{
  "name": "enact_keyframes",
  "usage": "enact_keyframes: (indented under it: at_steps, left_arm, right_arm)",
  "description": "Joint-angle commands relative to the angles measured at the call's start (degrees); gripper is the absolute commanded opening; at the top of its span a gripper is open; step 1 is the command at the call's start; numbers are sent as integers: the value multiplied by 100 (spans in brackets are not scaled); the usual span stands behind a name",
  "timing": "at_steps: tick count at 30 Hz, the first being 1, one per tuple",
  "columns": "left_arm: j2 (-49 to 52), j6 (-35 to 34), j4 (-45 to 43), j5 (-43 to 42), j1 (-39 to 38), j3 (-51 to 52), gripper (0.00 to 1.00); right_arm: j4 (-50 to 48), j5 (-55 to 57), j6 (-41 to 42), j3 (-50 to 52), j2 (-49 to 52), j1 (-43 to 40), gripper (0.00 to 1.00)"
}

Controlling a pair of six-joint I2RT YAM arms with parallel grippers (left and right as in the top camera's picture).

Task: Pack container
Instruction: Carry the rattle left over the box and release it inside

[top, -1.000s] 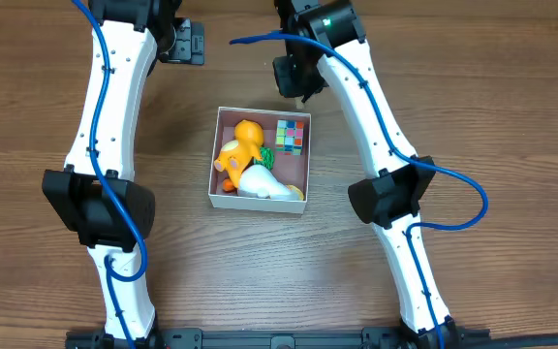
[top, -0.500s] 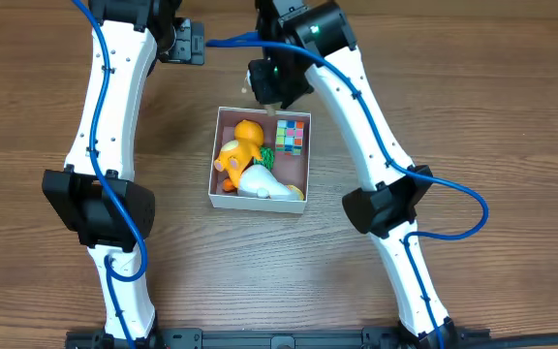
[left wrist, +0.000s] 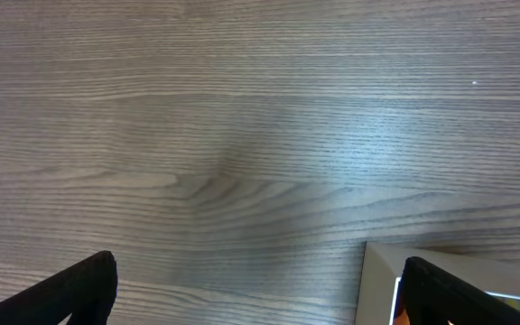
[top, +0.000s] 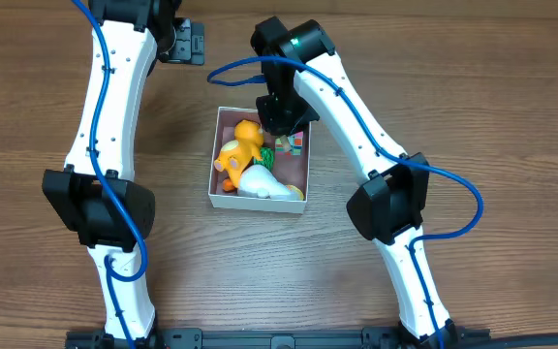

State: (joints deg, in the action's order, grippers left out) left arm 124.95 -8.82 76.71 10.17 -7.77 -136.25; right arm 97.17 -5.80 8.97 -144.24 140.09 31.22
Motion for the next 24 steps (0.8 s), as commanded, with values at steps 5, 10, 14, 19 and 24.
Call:
enact_keyframes:
  at_steps: [5,10,14,19,24]
  left_arm:
    - [39,48,-22,74,24,-111,100]
    - [39,48,-24,74,24,-111,100]
    - [39,48,-22,74,24,-111,100]
    - [39,48,-24,74,24,-111,100]
    - [39,48,-22,74,24,-111,100]
  right_arm:
    - [-9,-48,-22,328,-372,-7,40]
    - [-9,-22,-42,280,-389,-66,42]
    - [-11,815,-37,-389,-544,-308,72]
    - [-11,1333,-37,-1475,-1071,-885,100]
    - [-13,2465,-33,-1478,-1687,-1893,100]
